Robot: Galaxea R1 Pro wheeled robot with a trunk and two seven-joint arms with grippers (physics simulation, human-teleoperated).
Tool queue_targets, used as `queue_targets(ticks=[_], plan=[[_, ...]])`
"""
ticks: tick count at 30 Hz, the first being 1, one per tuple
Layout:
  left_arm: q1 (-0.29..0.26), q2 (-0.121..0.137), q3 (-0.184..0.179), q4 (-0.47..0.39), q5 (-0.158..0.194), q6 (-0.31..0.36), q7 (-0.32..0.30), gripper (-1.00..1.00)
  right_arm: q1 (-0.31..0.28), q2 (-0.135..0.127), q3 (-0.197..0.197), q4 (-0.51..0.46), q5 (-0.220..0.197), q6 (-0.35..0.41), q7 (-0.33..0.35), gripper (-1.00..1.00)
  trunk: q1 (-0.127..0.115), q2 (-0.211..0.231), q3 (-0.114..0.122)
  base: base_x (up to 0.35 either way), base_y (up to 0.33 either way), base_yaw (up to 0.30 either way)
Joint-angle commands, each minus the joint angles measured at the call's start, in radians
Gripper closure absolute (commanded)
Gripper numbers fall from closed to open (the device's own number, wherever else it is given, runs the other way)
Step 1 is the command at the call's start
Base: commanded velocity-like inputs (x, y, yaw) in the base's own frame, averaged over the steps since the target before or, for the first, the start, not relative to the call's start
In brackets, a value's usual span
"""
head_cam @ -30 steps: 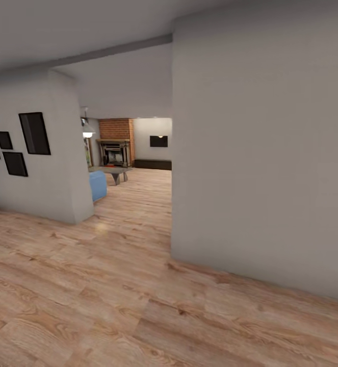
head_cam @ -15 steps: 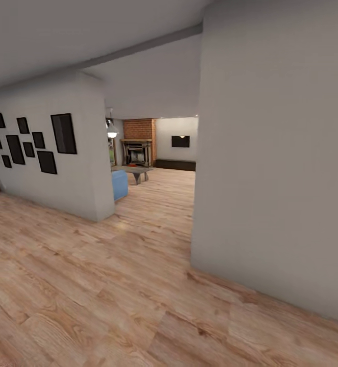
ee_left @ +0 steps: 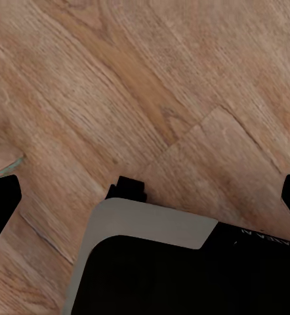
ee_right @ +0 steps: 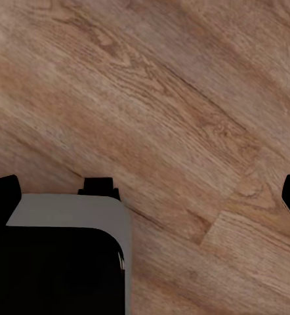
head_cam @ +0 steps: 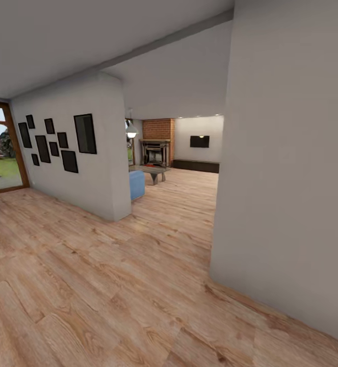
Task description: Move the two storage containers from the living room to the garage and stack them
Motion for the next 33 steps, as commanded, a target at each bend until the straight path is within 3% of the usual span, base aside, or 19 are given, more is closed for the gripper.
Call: queue_targets(ticks=[1, 33], plan=[[-0.001, 0.000, -0.009, 0.000, 0.008, 0.000, 0.002, -1.00, -0.001, 0.000, 0.006, 0.002, 0.001, -0.004, -0.003, -1.00, 0.001, -0.001, -0.001, 0.323, 0.000, 0.046], [0.000, 0.000, -0.008, 0.000, 0.008, 0.000, 0.002, -1.00, -0.001, -0.001, 0.010, 0.002, 0.002, -0.001, -0.005, -1.00, 0.001, -0.001, -0.001, 0.323, 0.000, 0.003]])
